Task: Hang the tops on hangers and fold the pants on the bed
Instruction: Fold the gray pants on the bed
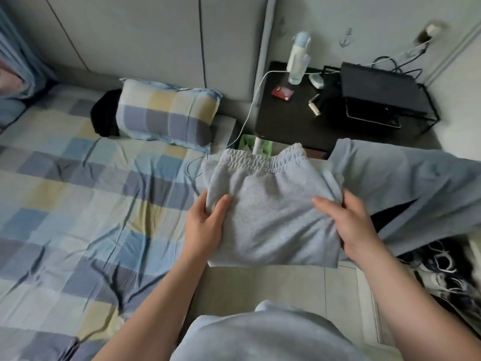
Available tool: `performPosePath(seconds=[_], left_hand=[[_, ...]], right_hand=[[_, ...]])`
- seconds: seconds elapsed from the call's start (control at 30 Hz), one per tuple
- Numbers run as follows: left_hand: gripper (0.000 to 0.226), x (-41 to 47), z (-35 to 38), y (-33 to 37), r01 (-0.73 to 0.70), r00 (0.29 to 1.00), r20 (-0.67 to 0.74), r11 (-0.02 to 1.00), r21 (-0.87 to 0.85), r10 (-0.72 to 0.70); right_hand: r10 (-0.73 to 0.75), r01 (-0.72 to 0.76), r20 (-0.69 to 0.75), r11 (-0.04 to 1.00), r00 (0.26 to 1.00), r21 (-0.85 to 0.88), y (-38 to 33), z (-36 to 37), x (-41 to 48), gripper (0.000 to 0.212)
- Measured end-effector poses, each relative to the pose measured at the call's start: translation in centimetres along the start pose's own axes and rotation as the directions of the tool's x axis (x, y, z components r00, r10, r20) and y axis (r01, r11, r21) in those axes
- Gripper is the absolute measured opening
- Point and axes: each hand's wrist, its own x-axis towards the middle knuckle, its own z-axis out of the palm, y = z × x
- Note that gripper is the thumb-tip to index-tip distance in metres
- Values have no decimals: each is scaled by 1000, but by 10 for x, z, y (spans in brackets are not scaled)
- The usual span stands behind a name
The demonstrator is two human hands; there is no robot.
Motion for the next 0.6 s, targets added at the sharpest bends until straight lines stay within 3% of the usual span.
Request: performPosePath(seconds=[0.1, 0.3, 0.6], left_hand=[[14, 0, 70, 34, -81, 992, 91, 997, -13, 82], [19, -6, 234, 89, -215, 938, 261, 974, -77, 228], [18, -25, 442, 132, -243, 731, 630, 963, -118, 261]], right_hand=[[-46, 50, -77, 997, 996, 60, -15, -78, -4, 32], [-115, 154, -298, 982, 948, 110, -26, -239, -12, 31], [-27, 182, -623, 965, 782, 187, -5, -407, -58, 35]])
